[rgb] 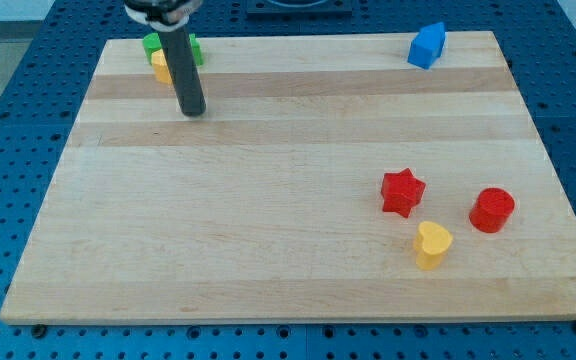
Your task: Place your hand vertically below the yellow heart
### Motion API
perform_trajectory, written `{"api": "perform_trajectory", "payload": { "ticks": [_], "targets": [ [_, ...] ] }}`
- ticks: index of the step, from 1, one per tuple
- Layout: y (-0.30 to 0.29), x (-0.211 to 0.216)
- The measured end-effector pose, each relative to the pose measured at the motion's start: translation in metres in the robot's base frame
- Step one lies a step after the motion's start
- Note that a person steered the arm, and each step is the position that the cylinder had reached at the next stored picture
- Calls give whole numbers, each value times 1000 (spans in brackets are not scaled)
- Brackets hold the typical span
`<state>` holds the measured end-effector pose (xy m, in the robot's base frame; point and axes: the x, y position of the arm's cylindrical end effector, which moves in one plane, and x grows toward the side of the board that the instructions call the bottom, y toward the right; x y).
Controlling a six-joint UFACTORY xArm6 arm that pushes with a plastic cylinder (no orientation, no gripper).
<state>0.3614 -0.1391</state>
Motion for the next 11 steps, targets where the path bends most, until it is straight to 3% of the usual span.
{"api": "perform_trajectory", "payload": {
  "ticks": [3,5,7,11],
  "targets": [
    [21,141],
    [78,220],
    [161,241],
    [293,238]
  ]
}}
